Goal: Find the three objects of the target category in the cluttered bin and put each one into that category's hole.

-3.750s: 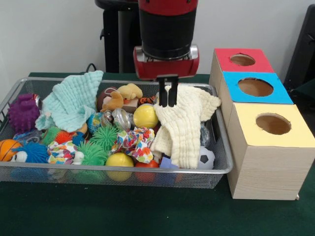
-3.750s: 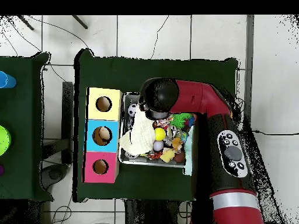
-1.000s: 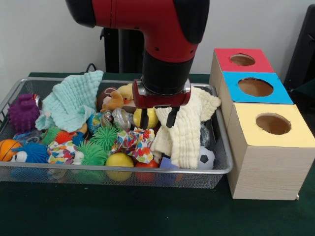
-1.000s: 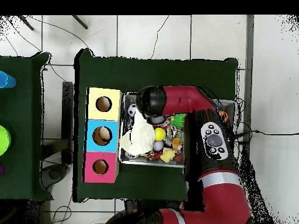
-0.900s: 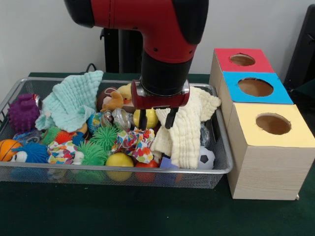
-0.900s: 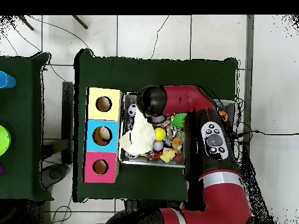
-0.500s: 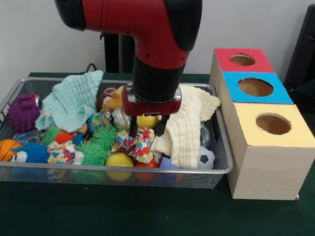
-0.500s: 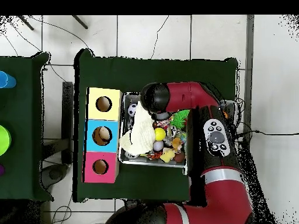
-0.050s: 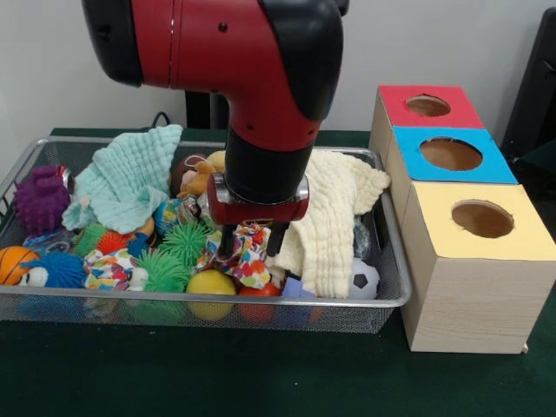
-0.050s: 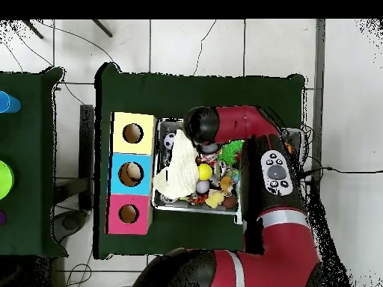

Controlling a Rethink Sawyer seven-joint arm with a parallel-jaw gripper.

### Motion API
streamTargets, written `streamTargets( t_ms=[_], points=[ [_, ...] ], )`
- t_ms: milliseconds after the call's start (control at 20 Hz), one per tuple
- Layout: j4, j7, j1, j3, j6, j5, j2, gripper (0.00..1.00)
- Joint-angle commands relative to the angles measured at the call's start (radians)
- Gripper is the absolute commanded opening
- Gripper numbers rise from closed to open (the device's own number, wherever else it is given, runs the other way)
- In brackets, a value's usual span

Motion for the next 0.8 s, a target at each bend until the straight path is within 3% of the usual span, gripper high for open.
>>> streamTargets(
  t_ms=[50, 750, 800],
  points=[
    [-0.020, -0.004, -0.003, -0.033, 0.078, -0.045, 0.076, 1.00],
    [-0.057, 0.030, 0.042, -0.100, 0.108, -0.054, 0.134, 1.00],
    [-0.066, 0.034, 0.048, -0.110, 0.120, -0.046, 0.139, 0.00]
  ],
)
